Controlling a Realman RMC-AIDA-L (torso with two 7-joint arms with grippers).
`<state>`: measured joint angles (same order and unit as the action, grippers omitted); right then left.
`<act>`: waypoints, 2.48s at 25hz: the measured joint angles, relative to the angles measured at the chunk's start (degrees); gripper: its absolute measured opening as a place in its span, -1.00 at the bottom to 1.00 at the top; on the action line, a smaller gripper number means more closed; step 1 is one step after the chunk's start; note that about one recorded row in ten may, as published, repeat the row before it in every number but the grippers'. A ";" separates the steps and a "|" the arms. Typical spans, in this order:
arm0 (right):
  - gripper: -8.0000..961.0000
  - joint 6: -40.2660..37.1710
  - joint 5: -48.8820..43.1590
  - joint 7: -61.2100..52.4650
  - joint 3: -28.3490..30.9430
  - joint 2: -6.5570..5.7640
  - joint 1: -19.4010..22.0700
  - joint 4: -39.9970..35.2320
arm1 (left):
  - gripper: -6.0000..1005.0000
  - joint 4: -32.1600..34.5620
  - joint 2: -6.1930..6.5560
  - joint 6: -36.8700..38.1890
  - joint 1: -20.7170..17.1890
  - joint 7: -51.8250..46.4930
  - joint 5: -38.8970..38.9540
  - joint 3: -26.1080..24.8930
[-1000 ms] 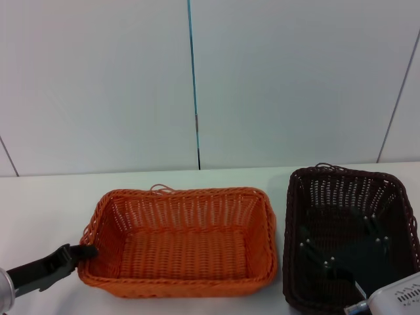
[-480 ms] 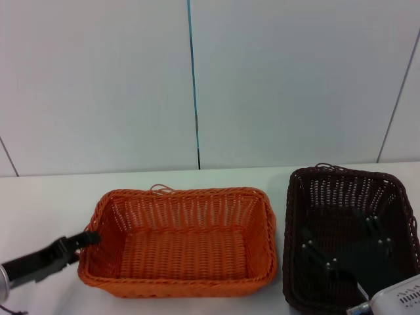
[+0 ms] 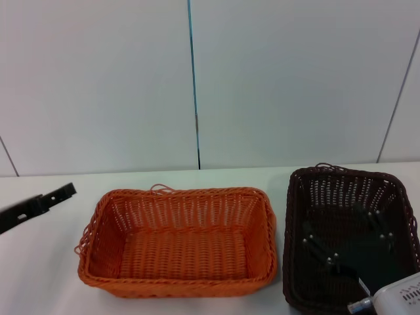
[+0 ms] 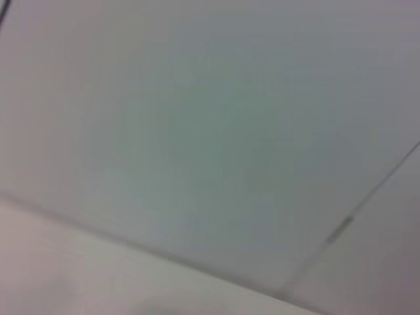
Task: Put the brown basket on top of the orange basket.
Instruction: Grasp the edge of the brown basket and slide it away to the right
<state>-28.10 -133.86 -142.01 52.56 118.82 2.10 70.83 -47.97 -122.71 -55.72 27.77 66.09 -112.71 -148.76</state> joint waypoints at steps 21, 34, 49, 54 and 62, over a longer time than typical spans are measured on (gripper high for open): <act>0.92 6.58 0.36 1.55 1.79 0.31 1.20 5.63 | 0.86 -0.86 -0.62 33.21 -4.91 17.84 4.28 1.68; 0.92 61.44 -7.65 -7.45 23.47 0.71 0.58 29.76 | 0.43 -9.23 -1.05 19.53 -17.73 8.80 2.60 4.46; 0.91 130.22 -35.47 -31.30 40.25 0.99 -31.23 42.05 | 0.43 -10.08 -1.22 14.95 -20.86 -3.76 -9.04 7.42; 0.91 129.72 -33.79 -30.90 36.93 1.39 -33.90 35.28 | 0.43 -9.59 -1.24 15.16 -20.85 -3.78 -9.75 7.44; 0.91 128.10 -33.12 -30.51 33.11 1.26 -37.57 25.52 | 0.43 -8.96 -1.22 15.44 -20.27 -4.42 -10.37 7.43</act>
<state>100.00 -166.98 -172.52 85.67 120.08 -35.47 96.35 -56.93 -123.93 -40.28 7.50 61.67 -123.09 -141.33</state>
